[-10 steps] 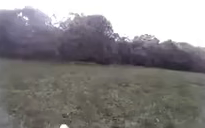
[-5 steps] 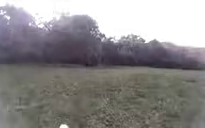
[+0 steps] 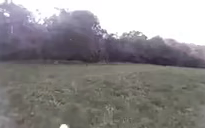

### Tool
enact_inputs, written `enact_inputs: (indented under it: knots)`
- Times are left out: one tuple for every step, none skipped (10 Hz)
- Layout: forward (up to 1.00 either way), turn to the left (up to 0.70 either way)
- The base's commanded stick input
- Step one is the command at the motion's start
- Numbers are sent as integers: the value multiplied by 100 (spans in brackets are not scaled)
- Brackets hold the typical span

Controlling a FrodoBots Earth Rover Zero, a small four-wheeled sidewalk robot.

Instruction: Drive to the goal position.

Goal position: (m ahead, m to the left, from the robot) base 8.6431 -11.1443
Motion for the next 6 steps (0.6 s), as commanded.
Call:
enact_inputs:
  knots:
    - [85,0]
    - [85,0]
    - [85,0]
    - [85,0]
    - [85,0]
    - [85,0]
